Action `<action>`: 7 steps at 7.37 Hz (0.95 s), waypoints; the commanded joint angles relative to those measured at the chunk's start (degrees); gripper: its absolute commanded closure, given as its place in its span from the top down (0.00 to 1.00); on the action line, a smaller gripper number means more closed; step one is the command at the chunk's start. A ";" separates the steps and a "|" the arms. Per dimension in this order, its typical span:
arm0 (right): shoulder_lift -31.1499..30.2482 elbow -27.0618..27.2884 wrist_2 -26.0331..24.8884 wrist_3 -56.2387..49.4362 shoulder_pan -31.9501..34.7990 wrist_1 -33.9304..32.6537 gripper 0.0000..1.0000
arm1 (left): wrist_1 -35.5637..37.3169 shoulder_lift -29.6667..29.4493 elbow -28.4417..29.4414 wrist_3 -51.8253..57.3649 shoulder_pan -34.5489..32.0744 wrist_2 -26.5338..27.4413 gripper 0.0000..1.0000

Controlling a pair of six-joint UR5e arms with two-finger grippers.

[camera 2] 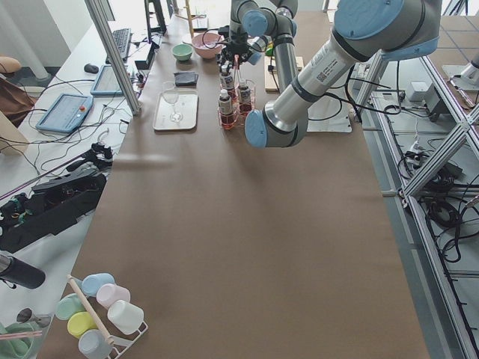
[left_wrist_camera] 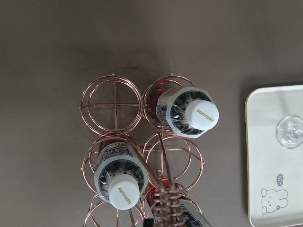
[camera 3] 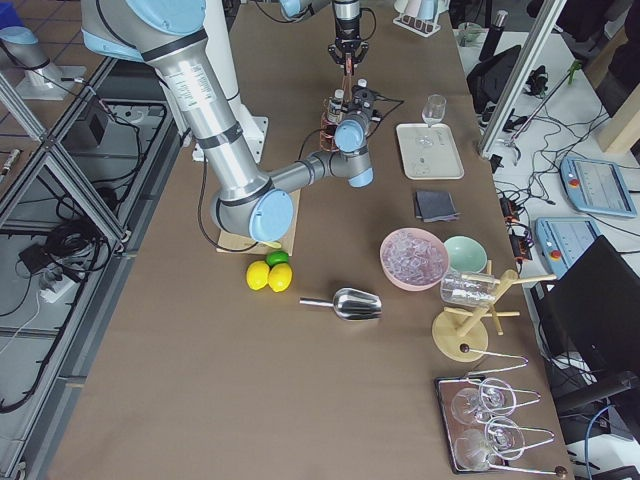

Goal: Take tea from basket to plate

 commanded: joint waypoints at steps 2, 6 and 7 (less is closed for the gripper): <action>0.12 7.27 1.73 3.67 3.82 -6.07 0.00 | 0.00 -0.01 0.08 -0.01 0.09 0.00 0.00; 0.12 13.45 2.62 4.83 7.69 -12.25 0.00 | 0.00 0.08 0.08 -0.01 0.09 0.00 0.00; 0.21 12.06 2.10 4.47 9.09 -12.68 0.00 | 0.09 0.08 0.08 -0.01 0.09 0.00 0.00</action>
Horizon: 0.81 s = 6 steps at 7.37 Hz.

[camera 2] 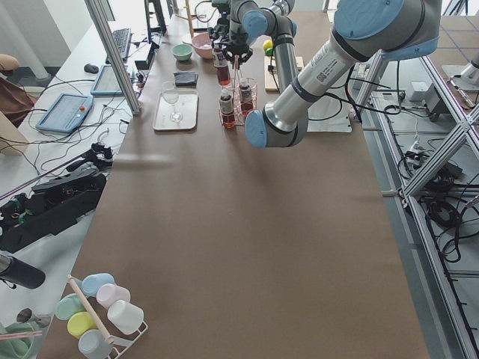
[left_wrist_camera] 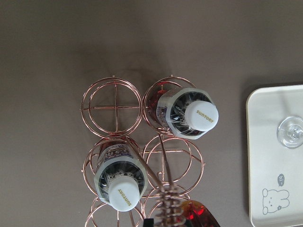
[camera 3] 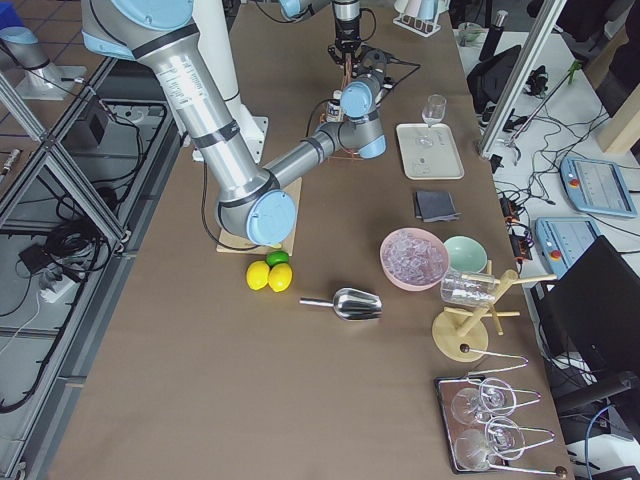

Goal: Take tea from basket to plate

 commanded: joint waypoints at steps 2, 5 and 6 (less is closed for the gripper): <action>4.88 -11.20 -1.41 -3.85 5.53 -0.63 0.00 | 0.44 0.05 -0.17 0.00 -0.35 -0.17 0.00; 8.32 -20.98 -14.11 -8.54 4.67 -0.45 0.00 | 4.90 0.75 -4.46 0.88 -3.42 -0.52 0.00; 8.77 -23.10 -19.21 -8.45 3.88 -0.54 0.00 | 5.44 3.63 -7.79 2.53 -5.08 -0.52 0.00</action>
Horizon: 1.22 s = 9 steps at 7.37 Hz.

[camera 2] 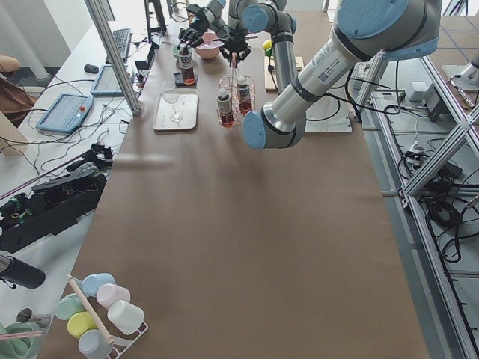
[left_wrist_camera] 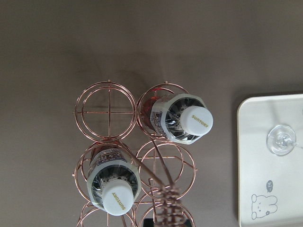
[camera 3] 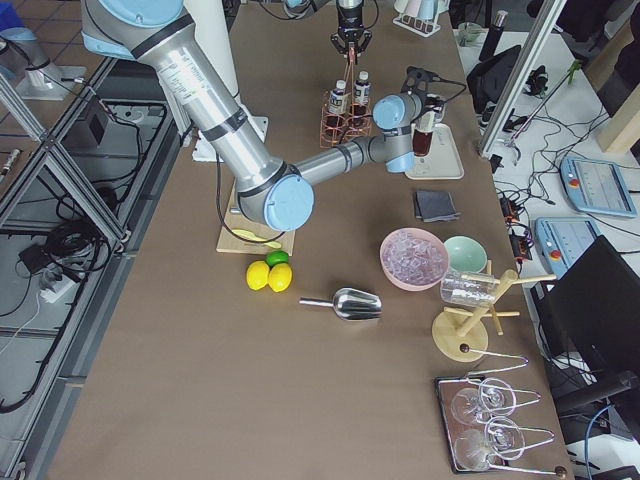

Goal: Take tea from basket to plate

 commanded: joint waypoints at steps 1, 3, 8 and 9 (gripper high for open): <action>1.87 -5.65 -13.13 0.01 -2.65 0.02 0.00 | 2.18 5.77 -7.01 6.11 -3.97 -0.14 0.00; 4.23 -8.98 -22.54 4.11 -5.39 0.37 0.00 | 2.54 10.27 -9.06 15.95 -10.27 -4.42 0.00; 6.27 -19.02 -32.16 12.67 -8.29 8.63 0.00 | -4.54 19.14 5.48 35.83 -31.43 -9.54 0.00; 6.27 -19.11 -33.21 12.67 -9.08 8.63 0.00 | -8.50 19.51 12.58 38.91 -35.32 -9.55 0.00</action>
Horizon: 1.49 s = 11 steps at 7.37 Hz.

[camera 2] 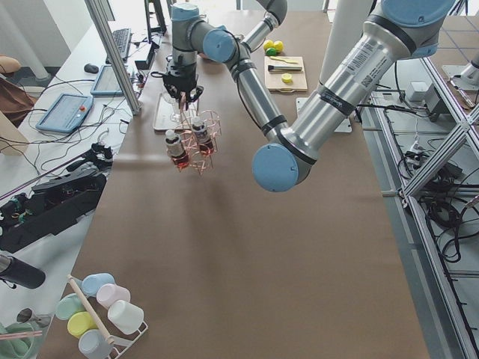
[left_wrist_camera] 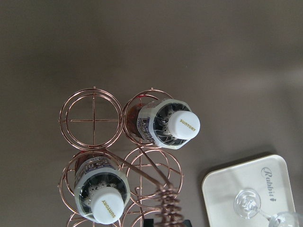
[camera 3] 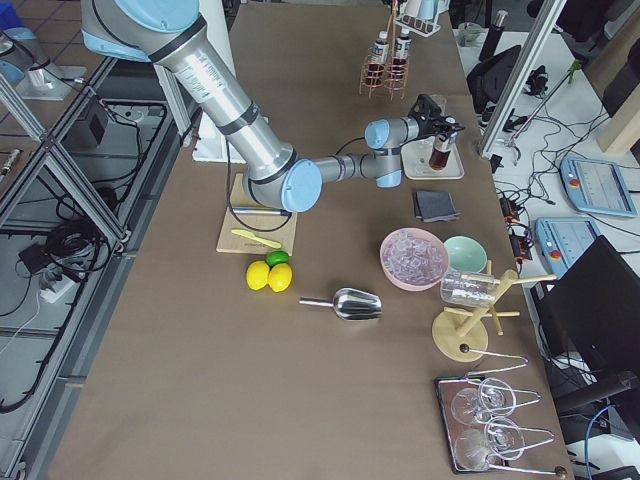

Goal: Take tea from basket to plate

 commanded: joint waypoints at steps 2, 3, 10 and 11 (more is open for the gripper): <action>0.49 -0.95 -2.52 0.02 -2.40 0.44 0.00 | -19.98 2.14 25.21 8.01 -14.01 -1.28 0.00; 0.49 -1.04 -2.52 0.02 -2.58 0.44 0.00 | -25.27 2.14 30.94 8.19 -16.12 -1.20 0.00; 0.49 -0.60 -0.95 -1.56 -2.93 -0.52 1.00 | -30.25 3.20 36.01 13.26 -17.99 -1.11 0.00; 0.49 -0.08 -0.77 -1.56 -2.94 -0.96 1.00 | -30.25 3.37 36.27 14.42 -18.60 -1.11 0.00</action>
